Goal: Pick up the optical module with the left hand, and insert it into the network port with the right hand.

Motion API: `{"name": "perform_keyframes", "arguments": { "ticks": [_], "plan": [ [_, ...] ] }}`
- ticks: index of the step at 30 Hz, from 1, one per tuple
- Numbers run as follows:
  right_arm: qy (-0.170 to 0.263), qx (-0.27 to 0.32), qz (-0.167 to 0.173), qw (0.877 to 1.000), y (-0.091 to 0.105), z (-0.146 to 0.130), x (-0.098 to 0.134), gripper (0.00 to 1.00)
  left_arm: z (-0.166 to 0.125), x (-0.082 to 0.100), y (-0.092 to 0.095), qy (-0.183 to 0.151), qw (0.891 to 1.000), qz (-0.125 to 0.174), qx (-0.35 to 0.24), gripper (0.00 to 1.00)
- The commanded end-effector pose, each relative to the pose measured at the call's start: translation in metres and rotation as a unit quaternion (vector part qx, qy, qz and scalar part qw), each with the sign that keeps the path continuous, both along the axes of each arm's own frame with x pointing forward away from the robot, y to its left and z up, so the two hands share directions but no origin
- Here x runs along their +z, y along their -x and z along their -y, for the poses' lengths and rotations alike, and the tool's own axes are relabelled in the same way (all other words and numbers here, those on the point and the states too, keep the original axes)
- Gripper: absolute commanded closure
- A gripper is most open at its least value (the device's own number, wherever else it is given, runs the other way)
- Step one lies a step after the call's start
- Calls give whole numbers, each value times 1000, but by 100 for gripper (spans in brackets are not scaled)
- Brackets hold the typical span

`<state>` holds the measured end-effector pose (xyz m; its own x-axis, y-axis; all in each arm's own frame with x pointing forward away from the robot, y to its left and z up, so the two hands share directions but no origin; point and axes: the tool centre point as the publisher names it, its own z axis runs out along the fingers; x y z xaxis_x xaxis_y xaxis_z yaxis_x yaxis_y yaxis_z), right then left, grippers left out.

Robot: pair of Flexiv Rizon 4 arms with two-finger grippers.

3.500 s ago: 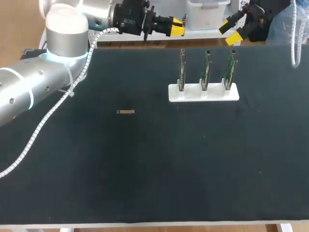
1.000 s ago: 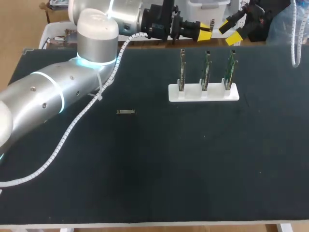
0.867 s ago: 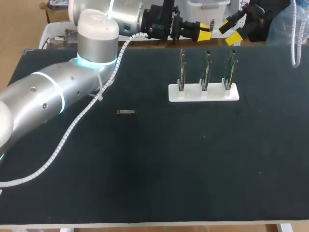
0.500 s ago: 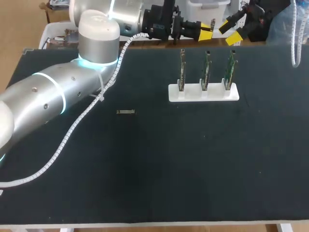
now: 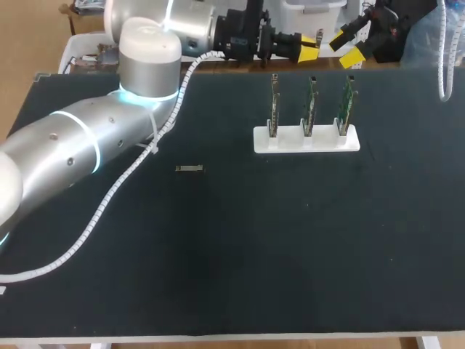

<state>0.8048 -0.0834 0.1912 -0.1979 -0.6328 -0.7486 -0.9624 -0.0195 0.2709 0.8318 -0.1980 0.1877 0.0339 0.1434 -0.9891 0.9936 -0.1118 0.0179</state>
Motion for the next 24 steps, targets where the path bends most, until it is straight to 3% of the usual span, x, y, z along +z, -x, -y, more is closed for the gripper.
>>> {"name": "perform_keyframes", "arguments": {
  "ticks": [1,24],
  "plan": [
    [-38,150,-127,980,-8,0,1,0,3,-1,-11,-1,999,-6,-43,100],
    [-38,150,-127,980,-8,0,1,0,4,-1,-12,1,999,-4,-47,100]
  ]
}}
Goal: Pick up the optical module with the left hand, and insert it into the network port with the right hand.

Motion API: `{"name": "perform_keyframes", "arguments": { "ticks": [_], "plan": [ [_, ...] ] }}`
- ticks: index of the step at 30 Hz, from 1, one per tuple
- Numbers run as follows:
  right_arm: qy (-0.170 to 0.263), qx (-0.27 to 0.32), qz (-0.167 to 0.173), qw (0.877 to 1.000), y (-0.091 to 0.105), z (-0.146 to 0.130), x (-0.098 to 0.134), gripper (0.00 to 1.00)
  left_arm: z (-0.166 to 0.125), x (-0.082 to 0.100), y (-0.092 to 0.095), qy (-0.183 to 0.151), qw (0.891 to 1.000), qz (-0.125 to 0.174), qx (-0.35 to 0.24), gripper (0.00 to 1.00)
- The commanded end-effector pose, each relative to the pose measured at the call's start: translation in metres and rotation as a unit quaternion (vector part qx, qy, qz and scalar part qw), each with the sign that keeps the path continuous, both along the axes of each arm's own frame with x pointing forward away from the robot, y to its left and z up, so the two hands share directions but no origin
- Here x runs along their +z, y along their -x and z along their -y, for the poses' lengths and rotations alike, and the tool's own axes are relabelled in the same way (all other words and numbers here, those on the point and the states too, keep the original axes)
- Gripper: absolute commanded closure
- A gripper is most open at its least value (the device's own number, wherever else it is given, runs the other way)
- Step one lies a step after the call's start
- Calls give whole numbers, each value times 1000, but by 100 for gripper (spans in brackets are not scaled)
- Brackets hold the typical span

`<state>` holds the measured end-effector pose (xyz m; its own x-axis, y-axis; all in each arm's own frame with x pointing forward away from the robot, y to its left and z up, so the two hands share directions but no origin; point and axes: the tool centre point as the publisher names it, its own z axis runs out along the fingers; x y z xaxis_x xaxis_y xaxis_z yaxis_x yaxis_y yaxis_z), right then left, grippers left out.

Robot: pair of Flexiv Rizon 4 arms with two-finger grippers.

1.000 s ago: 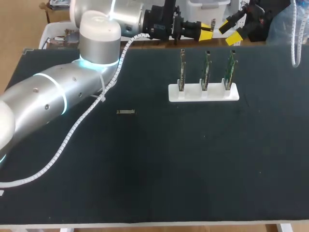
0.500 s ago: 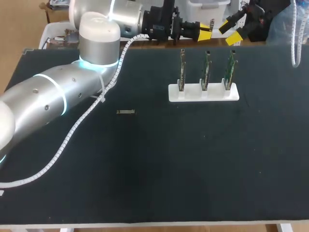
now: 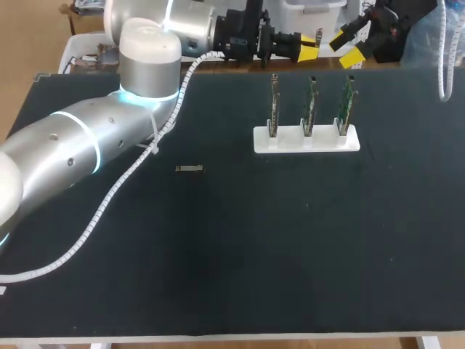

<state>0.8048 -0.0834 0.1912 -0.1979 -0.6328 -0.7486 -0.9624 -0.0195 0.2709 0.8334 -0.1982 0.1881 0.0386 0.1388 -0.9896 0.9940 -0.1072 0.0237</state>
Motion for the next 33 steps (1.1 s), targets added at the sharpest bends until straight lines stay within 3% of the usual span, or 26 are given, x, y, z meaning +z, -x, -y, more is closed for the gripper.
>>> {"name": "perform_keyframes", "arguments": {
  "ticks": [1,12,24,33],
  "plan": [
    [-38,150,-127,980,-8,0,1,0,4,-1,-10,-1,999,-7,-49,100],
    [-26,149,-121,981,-10,1,1,0,4,-1,-10,-1,999,-7,-49,100],
    [-2,134,-94,987,-36,5,11,0,4,-1,-10,-1,999,-7,-49,100],
    [-7,135,-84,987,-35,-5,24,0,4,-1,-10,-1,999,-7,-49,100]
  ]
}}
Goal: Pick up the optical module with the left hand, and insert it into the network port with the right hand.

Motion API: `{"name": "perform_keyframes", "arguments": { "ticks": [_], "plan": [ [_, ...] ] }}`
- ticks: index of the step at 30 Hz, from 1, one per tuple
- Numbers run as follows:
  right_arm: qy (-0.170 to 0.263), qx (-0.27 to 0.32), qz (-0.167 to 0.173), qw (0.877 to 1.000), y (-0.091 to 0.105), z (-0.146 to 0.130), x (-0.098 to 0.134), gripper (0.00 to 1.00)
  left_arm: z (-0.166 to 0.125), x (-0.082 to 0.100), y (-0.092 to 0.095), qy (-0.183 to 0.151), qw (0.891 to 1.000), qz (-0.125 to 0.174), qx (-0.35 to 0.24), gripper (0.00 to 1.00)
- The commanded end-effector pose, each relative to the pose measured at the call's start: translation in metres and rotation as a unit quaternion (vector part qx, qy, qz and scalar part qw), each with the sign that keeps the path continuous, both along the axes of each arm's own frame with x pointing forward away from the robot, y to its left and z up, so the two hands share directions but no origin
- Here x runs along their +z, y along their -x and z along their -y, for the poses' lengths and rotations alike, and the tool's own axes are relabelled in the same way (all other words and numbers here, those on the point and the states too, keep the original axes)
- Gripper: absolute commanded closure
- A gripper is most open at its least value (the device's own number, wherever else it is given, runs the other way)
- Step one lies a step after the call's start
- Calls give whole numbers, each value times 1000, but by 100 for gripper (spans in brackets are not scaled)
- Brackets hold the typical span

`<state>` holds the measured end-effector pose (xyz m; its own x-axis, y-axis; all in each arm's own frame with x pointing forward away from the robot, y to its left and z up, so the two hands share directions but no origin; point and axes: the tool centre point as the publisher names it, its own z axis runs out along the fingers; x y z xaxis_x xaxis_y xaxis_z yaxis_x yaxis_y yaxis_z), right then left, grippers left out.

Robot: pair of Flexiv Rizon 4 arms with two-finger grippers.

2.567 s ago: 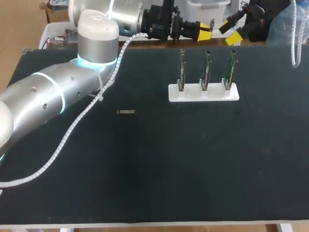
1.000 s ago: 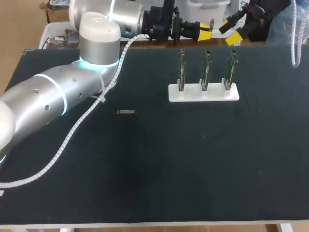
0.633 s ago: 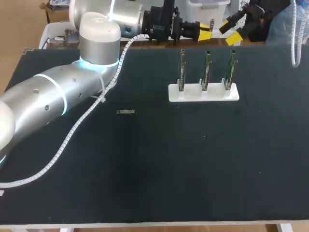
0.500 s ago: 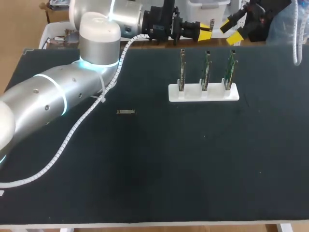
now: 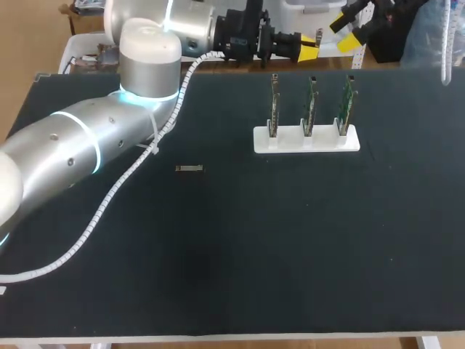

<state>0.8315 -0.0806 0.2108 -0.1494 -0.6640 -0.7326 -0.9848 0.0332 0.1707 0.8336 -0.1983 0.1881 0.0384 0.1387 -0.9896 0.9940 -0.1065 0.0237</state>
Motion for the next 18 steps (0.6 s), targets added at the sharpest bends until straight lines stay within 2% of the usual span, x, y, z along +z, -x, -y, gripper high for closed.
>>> {"name": "perform_keyframes", "arguments": {
  "ticks": [1,8,18],
  "plan": [
    [-28,155,-138,978,-8,-3,5,0,3,-1,-10,-1,999,-7,-49,100],
    [-36,153,-129,979,-9,-11,8,0,3,-1,-10,-1,999,-7,-49,100],
    [-58,149,-132,978,-9,-18,3,0,3,-1,-10,-1,999,-7,-49,100]
  ]
}}
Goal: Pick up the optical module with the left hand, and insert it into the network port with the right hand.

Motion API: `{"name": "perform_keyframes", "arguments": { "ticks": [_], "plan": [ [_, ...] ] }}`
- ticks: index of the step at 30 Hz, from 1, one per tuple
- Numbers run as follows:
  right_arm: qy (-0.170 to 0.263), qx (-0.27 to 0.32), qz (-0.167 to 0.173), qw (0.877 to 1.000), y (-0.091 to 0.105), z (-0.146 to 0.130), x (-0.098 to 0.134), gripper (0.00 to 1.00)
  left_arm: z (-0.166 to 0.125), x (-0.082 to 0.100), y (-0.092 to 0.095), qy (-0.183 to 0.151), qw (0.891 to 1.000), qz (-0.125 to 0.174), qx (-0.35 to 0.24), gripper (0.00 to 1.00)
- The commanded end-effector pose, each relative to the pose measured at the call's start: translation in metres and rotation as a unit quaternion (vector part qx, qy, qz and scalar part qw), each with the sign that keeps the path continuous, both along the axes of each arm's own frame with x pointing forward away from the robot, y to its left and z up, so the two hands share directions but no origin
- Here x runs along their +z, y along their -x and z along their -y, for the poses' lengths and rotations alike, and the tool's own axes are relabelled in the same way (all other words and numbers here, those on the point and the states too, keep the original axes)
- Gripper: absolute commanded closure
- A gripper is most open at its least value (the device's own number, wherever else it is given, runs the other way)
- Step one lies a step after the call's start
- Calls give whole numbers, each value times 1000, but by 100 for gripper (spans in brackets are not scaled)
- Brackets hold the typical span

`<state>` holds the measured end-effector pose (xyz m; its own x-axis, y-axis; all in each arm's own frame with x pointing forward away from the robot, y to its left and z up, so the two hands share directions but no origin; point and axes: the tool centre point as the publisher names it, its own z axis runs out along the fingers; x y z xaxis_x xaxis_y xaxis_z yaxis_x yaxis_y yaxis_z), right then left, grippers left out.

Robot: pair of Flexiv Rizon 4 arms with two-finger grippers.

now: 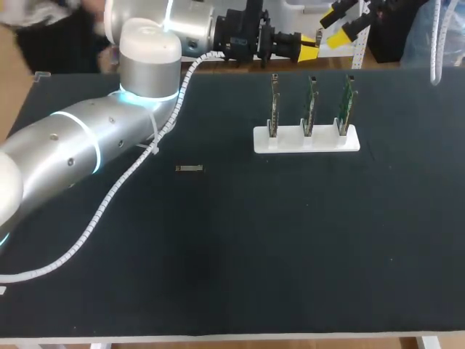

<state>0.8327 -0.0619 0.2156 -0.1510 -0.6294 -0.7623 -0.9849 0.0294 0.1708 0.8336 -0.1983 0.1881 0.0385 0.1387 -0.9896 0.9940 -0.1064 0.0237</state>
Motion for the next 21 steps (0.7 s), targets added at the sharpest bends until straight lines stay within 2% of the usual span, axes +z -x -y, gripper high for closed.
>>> {"name": "perform_keyframes", "arguments": {
  "ticks": [1,21],
  "plan": [
    [-38,154,-129,979,-8,1,-2,0,3,-1,-10,-1,999,-7,-49,100],
    [-53,161,-127,977,-14,-7,-2,0,3,-1,-10,-1,999,-7,-49,100]
  ]
}}
